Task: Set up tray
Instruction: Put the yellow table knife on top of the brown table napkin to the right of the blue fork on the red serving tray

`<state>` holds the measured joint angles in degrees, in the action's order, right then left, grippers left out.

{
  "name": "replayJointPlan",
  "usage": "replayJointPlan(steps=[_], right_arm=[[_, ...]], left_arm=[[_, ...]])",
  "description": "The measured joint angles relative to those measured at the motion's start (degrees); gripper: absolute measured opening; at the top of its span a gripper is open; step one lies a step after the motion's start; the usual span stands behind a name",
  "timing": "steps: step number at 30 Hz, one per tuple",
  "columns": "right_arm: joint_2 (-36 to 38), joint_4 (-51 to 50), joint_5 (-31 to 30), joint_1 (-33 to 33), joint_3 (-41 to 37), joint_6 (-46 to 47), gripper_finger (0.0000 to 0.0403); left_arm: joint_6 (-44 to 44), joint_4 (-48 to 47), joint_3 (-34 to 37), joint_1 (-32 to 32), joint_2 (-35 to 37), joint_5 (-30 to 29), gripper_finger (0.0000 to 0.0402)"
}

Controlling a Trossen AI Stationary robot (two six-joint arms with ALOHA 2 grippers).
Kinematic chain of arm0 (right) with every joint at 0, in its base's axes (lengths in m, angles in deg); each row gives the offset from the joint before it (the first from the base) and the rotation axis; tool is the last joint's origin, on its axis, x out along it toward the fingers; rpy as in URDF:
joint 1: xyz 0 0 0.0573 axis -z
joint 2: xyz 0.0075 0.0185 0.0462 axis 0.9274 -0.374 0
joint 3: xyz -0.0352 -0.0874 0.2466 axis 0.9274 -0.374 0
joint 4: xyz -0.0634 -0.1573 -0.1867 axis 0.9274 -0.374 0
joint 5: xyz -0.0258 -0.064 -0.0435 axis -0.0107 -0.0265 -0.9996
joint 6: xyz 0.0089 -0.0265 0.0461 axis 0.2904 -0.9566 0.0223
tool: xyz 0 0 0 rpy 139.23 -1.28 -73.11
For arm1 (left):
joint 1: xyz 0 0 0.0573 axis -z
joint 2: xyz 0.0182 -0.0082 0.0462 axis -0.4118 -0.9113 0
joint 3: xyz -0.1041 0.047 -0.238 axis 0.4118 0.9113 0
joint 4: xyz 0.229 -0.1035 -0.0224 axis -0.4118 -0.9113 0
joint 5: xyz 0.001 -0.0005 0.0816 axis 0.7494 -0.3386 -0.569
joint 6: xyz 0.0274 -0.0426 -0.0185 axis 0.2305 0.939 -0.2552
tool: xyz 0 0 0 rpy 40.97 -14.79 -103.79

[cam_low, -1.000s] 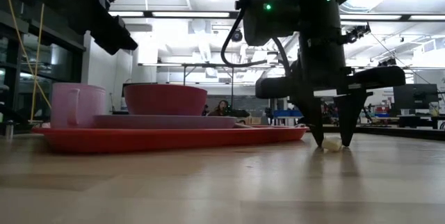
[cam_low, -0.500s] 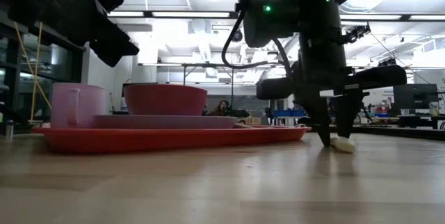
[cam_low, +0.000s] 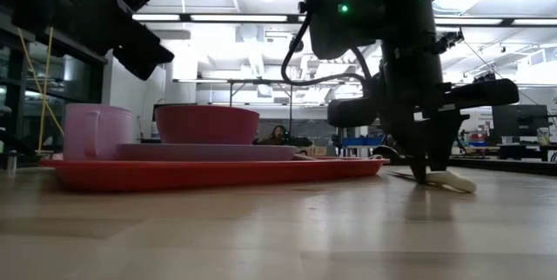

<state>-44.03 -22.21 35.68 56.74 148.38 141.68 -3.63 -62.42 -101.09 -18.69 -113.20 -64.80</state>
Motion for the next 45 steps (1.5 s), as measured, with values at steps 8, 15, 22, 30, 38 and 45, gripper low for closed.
replayJointPlan(steps=[8,15,22,30,38,45], right_arm=[[0.99,-0.79,-0.63,-0.15,-0.11,-0.06,0.0033],[1.51,-2.03,-0.84,-0.45,-0.27,-0.12,0.0033],[1.66,-2.12,-0.92,-0.85,-0.17,0.01,0.0032],[1.77,-2.12,-0.85,-0.89,-0.11,0.05,0.0032],[4.11,-4.18,-0.13,-0.87,-0.04,0.2,0.0032],[8.72,-5.09,-2.85,-0.52,-0.02,-1.52,0.0032]], left_arm=[[-0.12,2.29,0.0,-0.02,1.58,2.55,0.0179],[-0.13,0.1,0.0,0.0,10.39,2.88,0.0179],[-0.12,-8.24,0.0,0.0,22.38,2.86,0.0179],[-0.12,-17.14,0.0,0.0,34.45,1.09,0.0179],[0.13,-23.28,0.0,0.02,40.0,0.85,0.0179],[0.32,-25.37,0.0,0.02,40.52,0.68,0.0179]])
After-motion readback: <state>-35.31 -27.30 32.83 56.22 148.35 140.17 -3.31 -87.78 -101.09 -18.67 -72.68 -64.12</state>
